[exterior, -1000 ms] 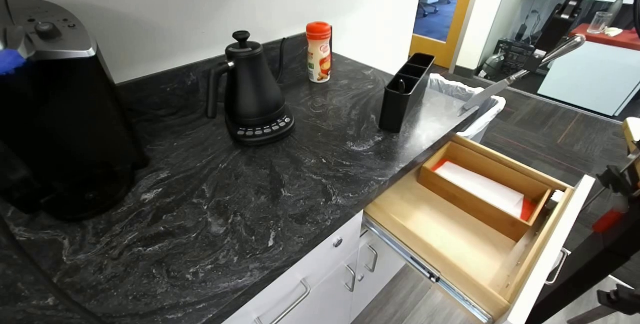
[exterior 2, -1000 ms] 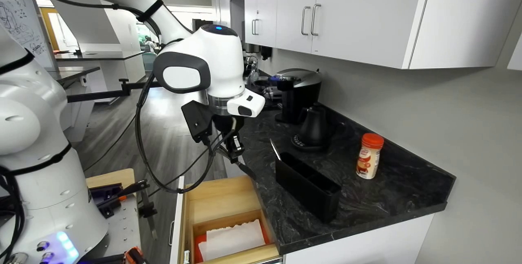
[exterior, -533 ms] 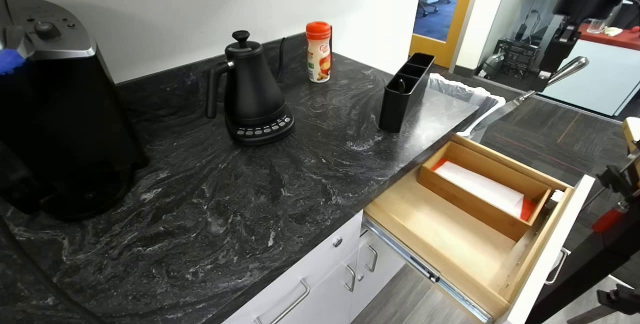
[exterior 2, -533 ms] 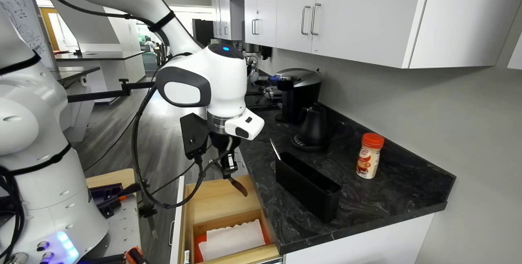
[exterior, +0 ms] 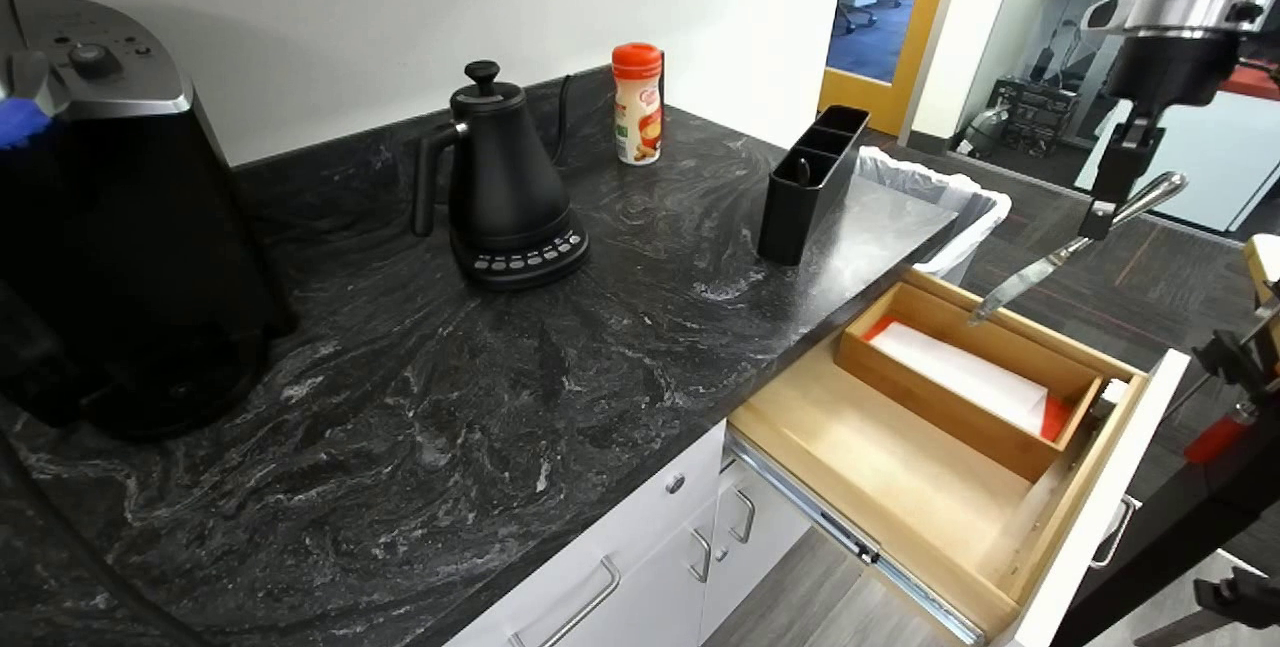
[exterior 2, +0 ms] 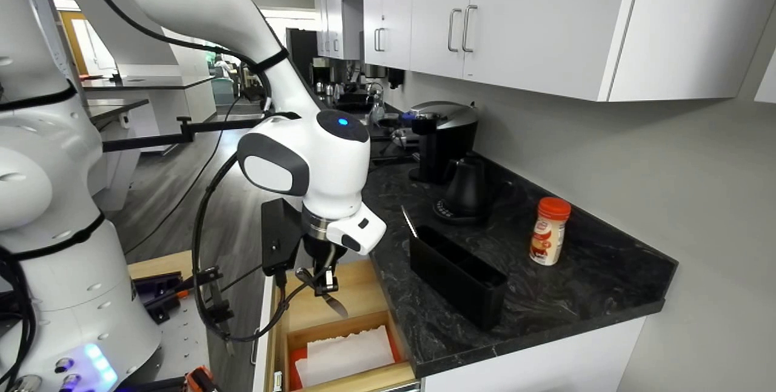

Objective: Take the butter knife out of the cutlery holder and put it in the open drawer on the right

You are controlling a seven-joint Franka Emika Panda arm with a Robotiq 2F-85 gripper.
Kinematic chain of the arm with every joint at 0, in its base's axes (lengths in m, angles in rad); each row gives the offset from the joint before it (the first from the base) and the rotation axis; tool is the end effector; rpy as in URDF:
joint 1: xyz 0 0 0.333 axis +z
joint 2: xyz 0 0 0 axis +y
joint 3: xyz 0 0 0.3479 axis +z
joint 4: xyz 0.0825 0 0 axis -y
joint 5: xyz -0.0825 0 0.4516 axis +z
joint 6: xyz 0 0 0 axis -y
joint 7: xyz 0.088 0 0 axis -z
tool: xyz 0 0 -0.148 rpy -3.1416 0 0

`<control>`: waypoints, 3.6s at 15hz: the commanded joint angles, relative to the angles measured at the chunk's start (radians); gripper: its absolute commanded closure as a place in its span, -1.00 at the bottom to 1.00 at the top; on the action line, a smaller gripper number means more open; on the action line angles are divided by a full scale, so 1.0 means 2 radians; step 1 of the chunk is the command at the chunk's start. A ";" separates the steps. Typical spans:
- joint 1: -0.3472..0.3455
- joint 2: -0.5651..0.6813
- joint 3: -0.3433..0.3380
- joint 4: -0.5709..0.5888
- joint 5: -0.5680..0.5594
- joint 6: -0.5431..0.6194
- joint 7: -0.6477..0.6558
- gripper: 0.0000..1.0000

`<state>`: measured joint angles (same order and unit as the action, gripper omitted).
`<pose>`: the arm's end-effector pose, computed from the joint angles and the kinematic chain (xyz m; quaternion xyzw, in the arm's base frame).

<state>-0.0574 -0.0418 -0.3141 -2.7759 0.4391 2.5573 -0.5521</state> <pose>0.3596 -0.1336 0.1405 -0.9847 0.1026 0.0303 0.1376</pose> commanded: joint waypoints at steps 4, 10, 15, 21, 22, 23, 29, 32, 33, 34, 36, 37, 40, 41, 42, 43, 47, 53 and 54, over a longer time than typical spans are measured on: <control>-0.041 0.049 0.034 0.000 -0.011 -0.014 -0.014 0.95; -0.022 0.063 0.061 0.002 0.062 0.078 -0.077 0.95; -0.004 0.087 0.077 0.002 0.127 0.152 -0.125 0.95; 0.014 0.112 0.107 0.001 0.279 0.200 -0.235 0.95; 0.017 0.116 0.111 0.001 0.304 0.204 -0.253 0.95; 0.020 0.119 0.114 0.001 0.329 0.209 -0.272 0.95; 0.039 0.133 0.130 0.000 0.465 0.243 -0.377 0.95; 0.043 0.128 0.141 0.000 0.534 0.258 -0.432 0.95; 0.045 0.124 0.144 -0.001 0.557 0.265 -0.451 0.95; 0.046 0.121 0.147 -0.002 0.578 0.270 -0.470 0.95; 0.048 0.115 0.152 -0.005 0.617 0.279 -0.505 0.95; 0.049 0.113 0.154 -0.005 0.635 0.283 -0.521 0.95; 0.049 0.105 0.157 -0.006 0.684 0.292 -0.568 0.95; 0.049 0.103 0.157 -0.007 0.694 0.292 -0.575 0.95; 0.049 0.102 0.157 -0.007 0.702 0.292 -0.581 0.95; 0.050 0.102 0.157 -0.007 0.706 0.293 -0.585 0.95; 0.051 0.101 0.156 -0.007 0.703 0.295 -0.587 0.95; 0.048 0.112 0.154 0.012 0.682 0.296 -0.583 0.95; 0.047 0.115 0.154 0.018 0.678 0.295 -0.583 0.95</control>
<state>0.0284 0.2124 -0.0043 -2.7540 1.8042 3.1195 -1.6945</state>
